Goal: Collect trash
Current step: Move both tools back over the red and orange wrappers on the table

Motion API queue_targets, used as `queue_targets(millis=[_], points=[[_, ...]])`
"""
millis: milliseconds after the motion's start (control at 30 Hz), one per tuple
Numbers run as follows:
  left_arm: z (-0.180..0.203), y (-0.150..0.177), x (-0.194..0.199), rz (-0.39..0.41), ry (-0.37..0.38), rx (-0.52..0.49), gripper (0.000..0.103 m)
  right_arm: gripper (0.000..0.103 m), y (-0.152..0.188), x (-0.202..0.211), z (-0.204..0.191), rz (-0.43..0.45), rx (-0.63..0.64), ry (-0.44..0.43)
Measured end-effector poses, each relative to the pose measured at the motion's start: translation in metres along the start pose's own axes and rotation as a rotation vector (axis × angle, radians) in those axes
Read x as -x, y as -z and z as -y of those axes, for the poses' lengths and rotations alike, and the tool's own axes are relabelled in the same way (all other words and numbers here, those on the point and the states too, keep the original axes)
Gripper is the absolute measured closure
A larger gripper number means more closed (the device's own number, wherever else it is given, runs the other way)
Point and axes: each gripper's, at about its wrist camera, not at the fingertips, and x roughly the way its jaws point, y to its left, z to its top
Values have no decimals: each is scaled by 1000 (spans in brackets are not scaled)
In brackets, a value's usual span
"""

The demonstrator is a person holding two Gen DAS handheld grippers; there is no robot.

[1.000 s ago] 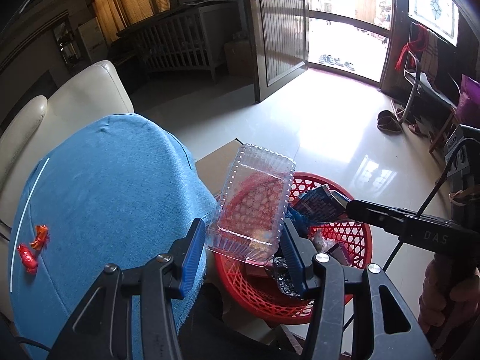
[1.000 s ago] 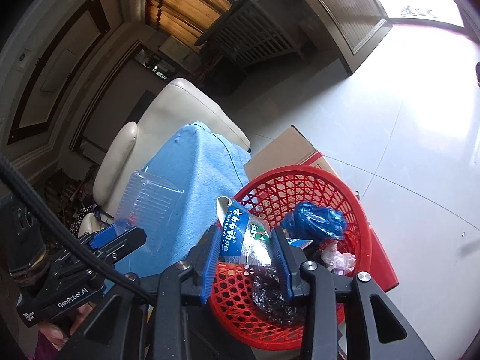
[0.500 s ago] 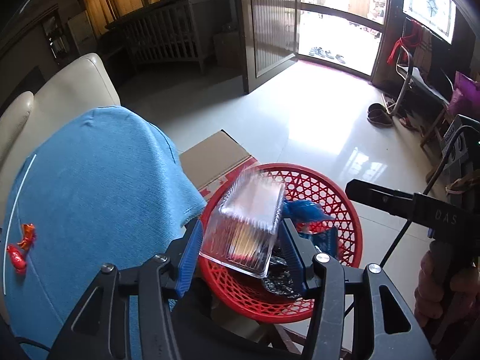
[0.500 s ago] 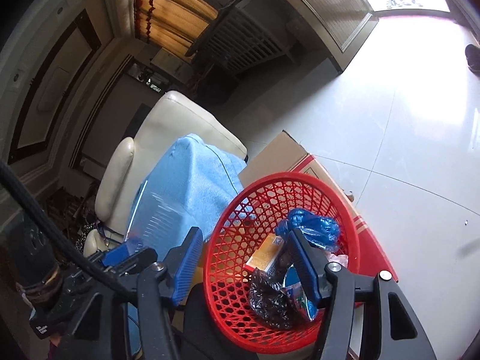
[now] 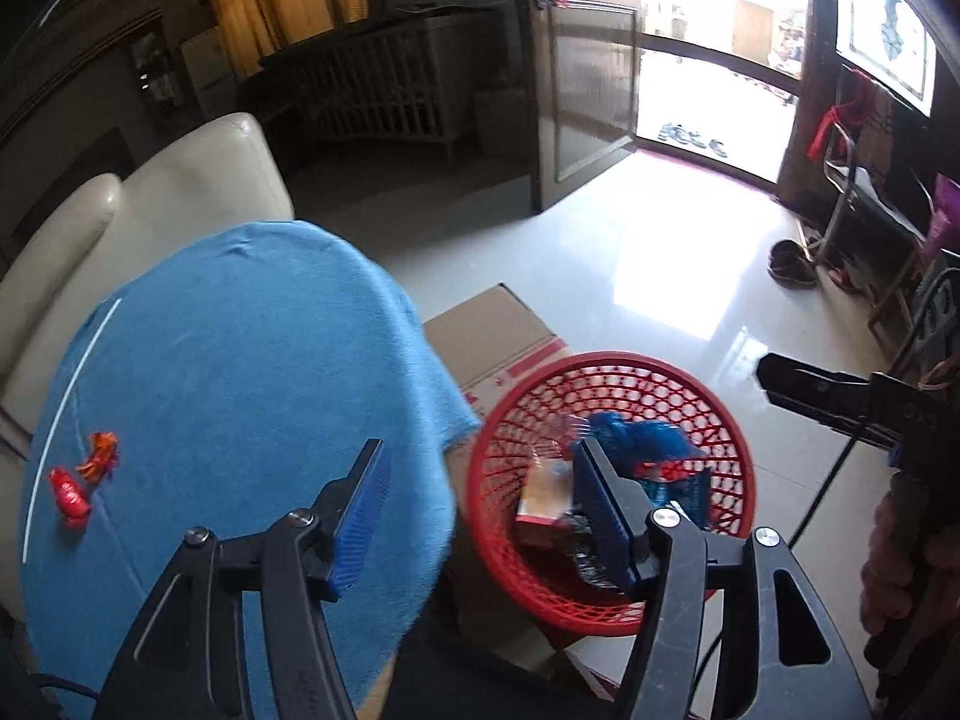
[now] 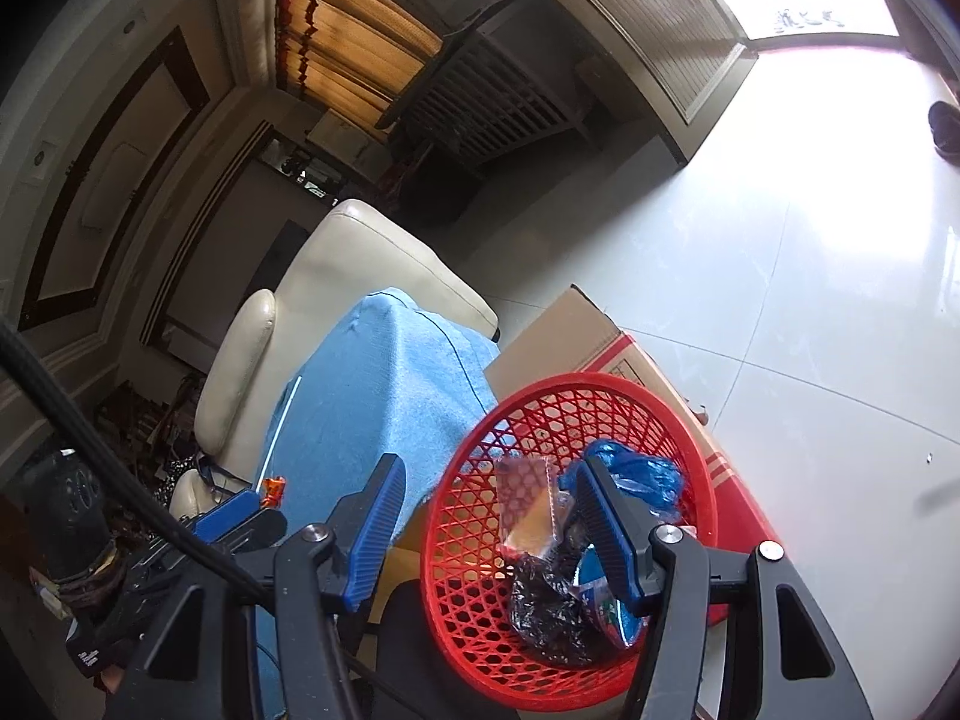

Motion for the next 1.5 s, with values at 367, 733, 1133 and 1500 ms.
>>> queue_targets(millis=[367, 733, 1133, 1500], points=[[-70, 21, 28, 29, -148, 126, 39, 39, 7, -13, -47, -39, 97, -22], [-116, 45, 47, 48, -239, 212, 39, 39, 22, -25, -104, -79, 219, -53], [-169, 92, 55, 13, -311, 296, 38, 39, 38, -41, -160, -123, 338, -80], [-286, 177, 73, -61, -485, 562, 38, 39, 68, -99, -242, -252, 481, -140]])
